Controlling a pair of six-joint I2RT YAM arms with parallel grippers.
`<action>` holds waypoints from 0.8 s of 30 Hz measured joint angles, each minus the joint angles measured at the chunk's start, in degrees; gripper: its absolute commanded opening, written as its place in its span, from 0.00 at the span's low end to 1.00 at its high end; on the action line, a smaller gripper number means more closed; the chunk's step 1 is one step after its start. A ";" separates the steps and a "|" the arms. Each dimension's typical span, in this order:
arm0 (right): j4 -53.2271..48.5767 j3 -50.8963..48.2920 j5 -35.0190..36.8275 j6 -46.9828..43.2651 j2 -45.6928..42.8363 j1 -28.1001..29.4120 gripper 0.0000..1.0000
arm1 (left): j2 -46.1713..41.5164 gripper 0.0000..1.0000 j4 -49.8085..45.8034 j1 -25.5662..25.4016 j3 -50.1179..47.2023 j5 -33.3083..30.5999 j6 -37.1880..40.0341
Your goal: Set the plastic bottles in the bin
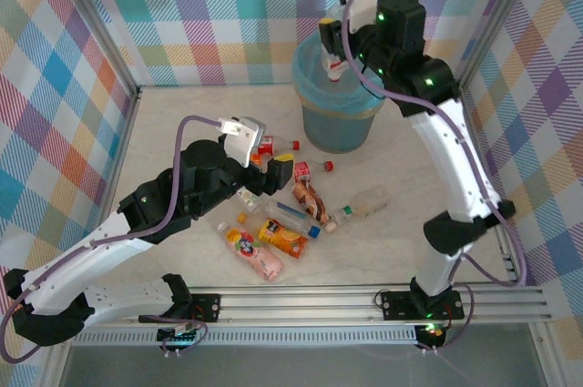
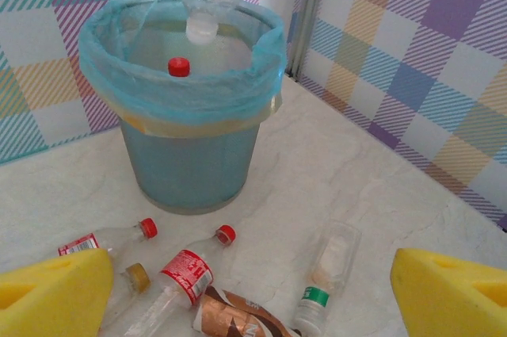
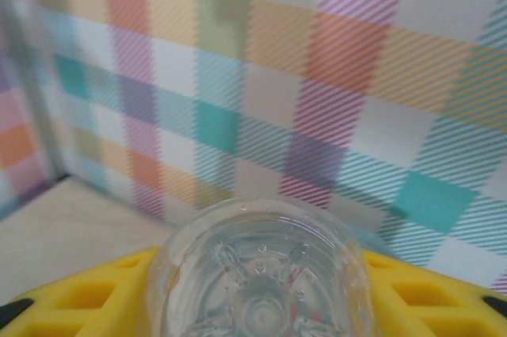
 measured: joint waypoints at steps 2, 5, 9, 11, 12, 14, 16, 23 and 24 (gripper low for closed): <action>0.26 2.67 2.78 -0.68 4.50 -1.09 0.54 | 0.15 0.90 -0.04 0.00 0.00 -0.22 -0.44; -0.52 4.57 5.33 -0.61 9.68 -2.45 0.55 | 0.17 0.90 -0.09 0.00 0.00 -1.22 -1.14; -2.95 4.70 7.21 0.28 14.27 -4.07 0.56 | 0.20 0.90 -0.39 0.00 0.00 -3.48 -2.12; -4.26 4.52 7.85 1.14 15.76 -4.87 0.57 | 0.24 0.90 -0.74 0.00 0.00 -4.85 -3.04; -4.55 4.33 8.00 1.79 16.15 -5.29 0.57 | 0.26 0.90 -0.98 0.00 0.00 -5.42 -3.30; -4.90 3.41 8.07 3.08 16.52 -6.16 0.59 | 0.35 0.90 -1.88 0.00 0.00 -6.64 -4.35; -4.98 2.60 8.02 4.39 16.61 -6.88 0.61 | 0.50 0.90 -2.51 0.02 -0.02 -7.52 -5.25; -5.05 1.66 6.93 7.72 17.77 -9.03 0.76 | 1.62 0.92 -4.76 0.50 -0.09 -9.94 -8.41; -5.05 1.66 6.75 8.15 17.94 -9.18 0.76 | 1.77 0.93 -5.18 0.68 -0.09 -10.16 -8.70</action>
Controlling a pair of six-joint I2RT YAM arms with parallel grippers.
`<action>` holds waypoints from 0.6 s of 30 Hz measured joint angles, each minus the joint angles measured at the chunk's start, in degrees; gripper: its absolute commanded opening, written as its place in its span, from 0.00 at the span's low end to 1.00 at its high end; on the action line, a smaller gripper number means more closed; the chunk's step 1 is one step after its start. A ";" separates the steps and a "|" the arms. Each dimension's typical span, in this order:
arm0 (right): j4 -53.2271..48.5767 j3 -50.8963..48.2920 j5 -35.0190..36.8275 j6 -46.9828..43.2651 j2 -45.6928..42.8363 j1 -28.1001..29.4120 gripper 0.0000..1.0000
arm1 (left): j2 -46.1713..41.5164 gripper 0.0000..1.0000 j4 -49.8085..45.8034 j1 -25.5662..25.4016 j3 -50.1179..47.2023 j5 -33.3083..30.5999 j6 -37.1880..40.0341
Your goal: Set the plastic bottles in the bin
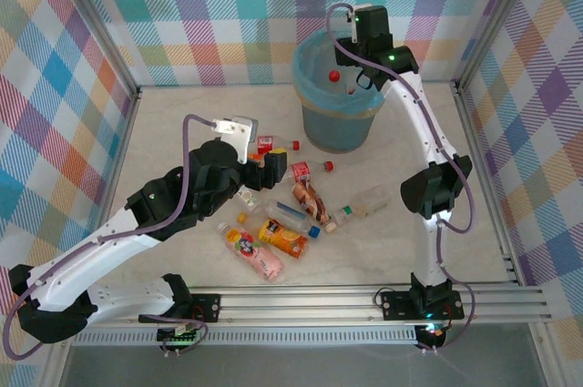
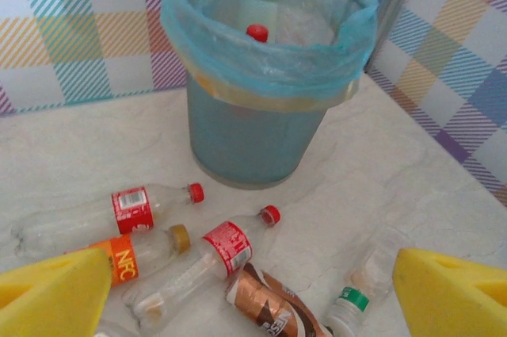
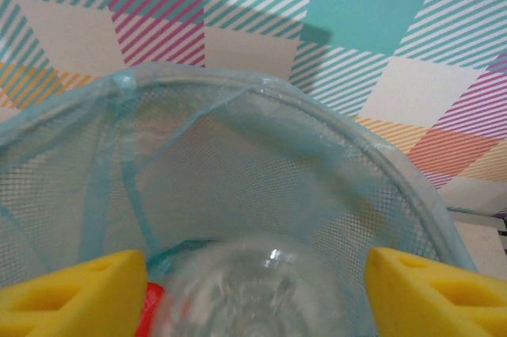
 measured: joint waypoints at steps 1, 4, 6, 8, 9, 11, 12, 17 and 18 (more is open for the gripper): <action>-0.07 0.00 -0.22 0.44 0.26 -0.26 0.77 | 0.15 0.93 -0.33 0.17 -0.02 -0.28 -0.42; -0.59 0.00 -0.68 0.90 0.50 -0.46 0.78 | 0.31 0.93 -1.46 0.79 -0.02 -0.74 -1.68; -0.72 0.07 -1.11 1.05 0.50 -0.44 0.78 | 0.35 0.93 -1.84 1.27 -0.02 -0.92 -2.43; -1.27 0.42 -1.57 1.16 0.50 -0.39 0.77 | 0.39 0.93 -2.78 1.90 0.00 -1.03 -3.45; -1.77 0.74 -1.77 1.27 0.50 -0.39 0.77 | 0.48 0.93 -3.41 2.14 0.04 -1.07 -4.13; -2.32 1.46 -2.45 1.44 0.50 -0.39 0.77 | 0.81 0.93 -5.20 2.60 0.33 -1.40 -5.90; -2.38 1.75 -2.67 1.51 0.39 -0.39 0.77 | 1.05 0.93 -5.99 2.75 0.48 -1.53 -6.58; -3.45 1.79 -4.74 2.14 -2.05 -0.24 0.76 | 1.90 0.92 -11.58 2.91 1.27 -2.05 -11.47; -3.67 1.79 -5.33 2.16 -2.73 -0.17 0.76 | 1.90 0.92 -12.59 2.91 1.40 -2.05 -12.39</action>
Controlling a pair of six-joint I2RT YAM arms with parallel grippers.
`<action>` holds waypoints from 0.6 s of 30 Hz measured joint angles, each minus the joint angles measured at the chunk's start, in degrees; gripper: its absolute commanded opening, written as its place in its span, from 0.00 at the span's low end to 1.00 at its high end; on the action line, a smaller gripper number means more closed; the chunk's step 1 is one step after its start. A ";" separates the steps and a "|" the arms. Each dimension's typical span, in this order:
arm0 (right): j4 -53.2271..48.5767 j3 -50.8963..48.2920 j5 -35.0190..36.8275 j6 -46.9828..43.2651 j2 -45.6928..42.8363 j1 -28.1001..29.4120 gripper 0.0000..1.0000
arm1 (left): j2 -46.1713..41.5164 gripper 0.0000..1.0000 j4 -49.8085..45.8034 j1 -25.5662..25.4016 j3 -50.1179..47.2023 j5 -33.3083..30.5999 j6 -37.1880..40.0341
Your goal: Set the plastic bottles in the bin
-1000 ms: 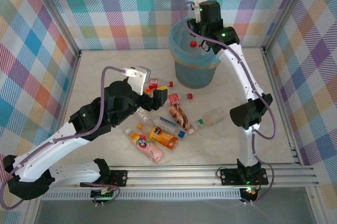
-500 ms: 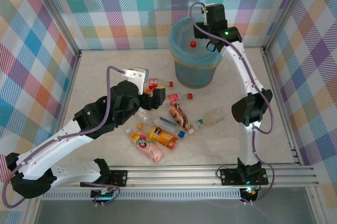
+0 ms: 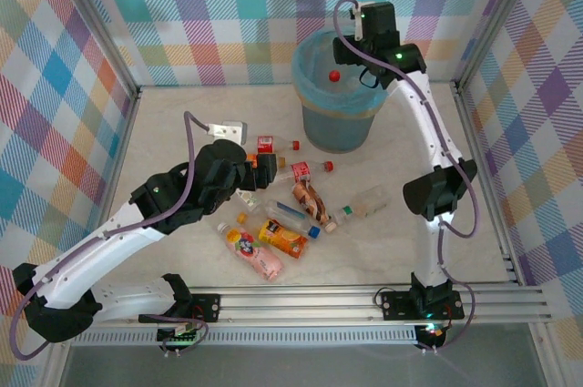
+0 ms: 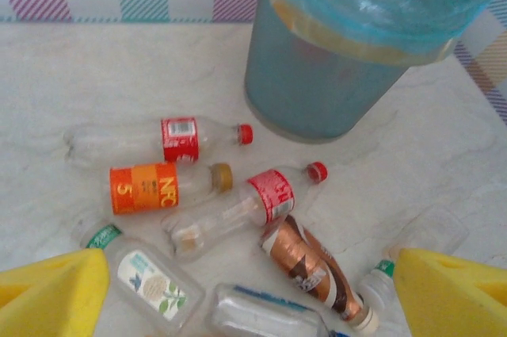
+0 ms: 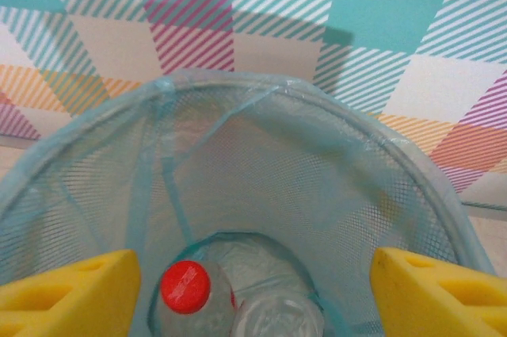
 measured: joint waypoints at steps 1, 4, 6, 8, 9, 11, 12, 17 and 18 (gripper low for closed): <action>-0.17 0.00 -0.66 0.02 -0.90 0.07 0.76 | 0.00 0.92 -1.62 0.00 0.17 0.02 -1.33; -0.63 0.00 -2.21 0.17 -4.17 0.85 0.75 | -0.02 0.91 -5.95 0.02 0.63 0.22 -5.29; -0.81 -0.02 -3.19 0.20 -6.36 1.84 0.75 | -0.02 0.91 -8.55 0.15 0.59 0.72 -7.80; -0.46 -1.11 -4.20 0.17 -9.27 3.45 0.75 | -0.07 0.91 -11.17 0.20 0.35 1.73 -10.82; -0.11 -2.40 -4.59 0.15 -10.95 4.33 0.75 | -0.15 0.91 -12.02 0.20 0.04 2.25 -12.13; 0.42 -5.70 -5.70 0.15 -14.53 6.32 0.75 | -0.42 0.91 -13.33 0.20 -1.49 3.78 -14.99; 0.94 -7.52 -6.23 0.15 -16.11 7.17 0.75 | -0.44 0.91 -13.97 0.20 -2.27 4.37 -16.13; 4.46 -19.71 -9.22 0.44 -23.56 11.39 0.74 | -0.52 0.91 -15.45 0.20 -10.60 10.01 -22.97; 5.03 -21.79 -9.77 0.66 -24.41 11.78 0.74 | -0.44 0.90 -15.41 0.20 -12.20 11.26 -24.02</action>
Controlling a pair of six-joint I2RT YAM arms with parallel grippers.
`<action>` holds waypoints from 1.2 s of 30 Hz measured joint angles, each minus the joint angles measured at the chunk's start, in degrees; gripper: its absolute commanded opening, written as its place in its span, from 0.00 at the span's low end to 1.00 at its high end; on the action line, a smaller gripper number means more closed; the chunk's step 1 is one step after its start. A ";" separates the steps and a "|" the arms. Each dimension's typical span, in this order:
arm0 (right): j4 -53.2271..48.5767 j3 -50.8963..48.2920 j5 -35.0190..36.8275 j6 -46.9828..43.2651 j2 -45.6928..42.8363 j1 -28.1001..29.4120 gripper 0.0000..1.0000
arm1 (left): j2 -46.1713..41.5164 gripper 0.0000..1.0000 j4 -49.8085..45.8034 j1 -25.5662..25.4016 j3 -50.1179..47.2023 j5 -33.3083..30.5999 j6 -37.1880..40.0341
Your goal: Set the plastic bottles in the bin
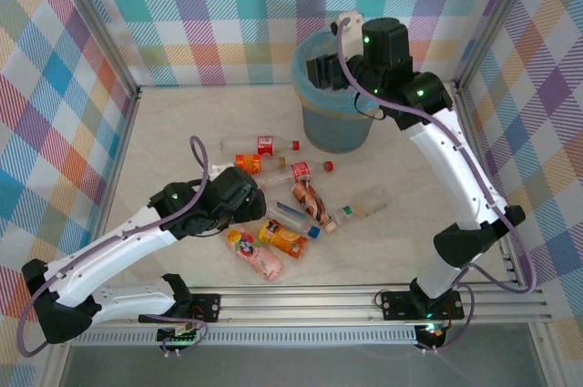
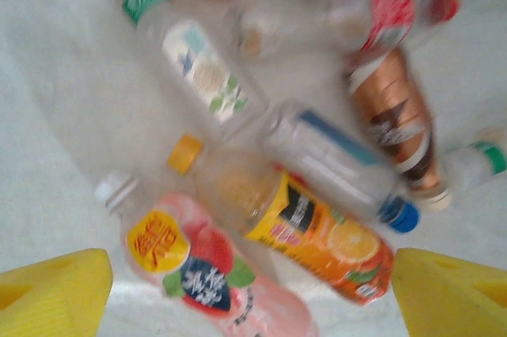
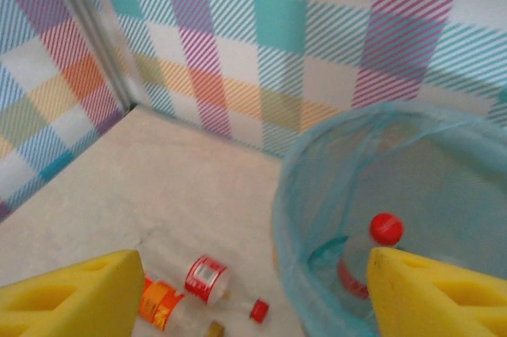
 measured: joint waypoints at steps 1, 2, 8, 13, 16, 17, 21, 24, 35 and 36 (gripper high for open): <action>0.76 -2.25 -0.52 0.26 -0.79 0.28 0.73 | 0.13 0.90 0.04 0.00 -1.62 1.25 -1.09; 1.38 -4.31 -0.98 0.66 -1.36 0.50 0.73 | 0.31 0.90 0.20 0.00 -3.15 2.47 -2.16; 4.85 -15.56 -5.20 3.82 -3.15 1.53 0.73 | 0.76 0.90 3.65 0.00 -10.23 7.48 -8.15; 6.05 -21.44 -9.03 6.08 -3.41 2.69 0.72 | 0.74 0.92 7.48 -0.07 -14.95 9.90 -13.20; 6.49 -23.39 -11.41 7.32 -3.41 3.28 0.72 | 0.63 0.92 8.90 -0.07 -16.81 10.80 -15.45; 6.73 -24.26 -12.15 7.80 -3.48 3.52 0.72 | 0.42 0.92 9.51 -0.07 -17.51 11.21 -16.33; 6.84 -27.52 -13.94 9.03 -3.48 4.04 0.72 | -1.73 0.91 12.48 -0.11 -20.90 12.85 -19.37; 6.58 -28.85 -14.91 9.90 -3.48 4.31 0.72 | -3.30 0.91 14.97 -0.11 -23.76 13.88 -22.10; 6.97 -30.86 -15.67 10.88 -4.11 4.46 0.72 | -4.72 0.88 20.44 -0.39 -26.86 14.16 -27.85; 6.99 -30.86 -15.67 10.91 -4.11 4.46 0.72 | -4.72 0.88 20.92 -0.39 -27.23 14.25 -28.22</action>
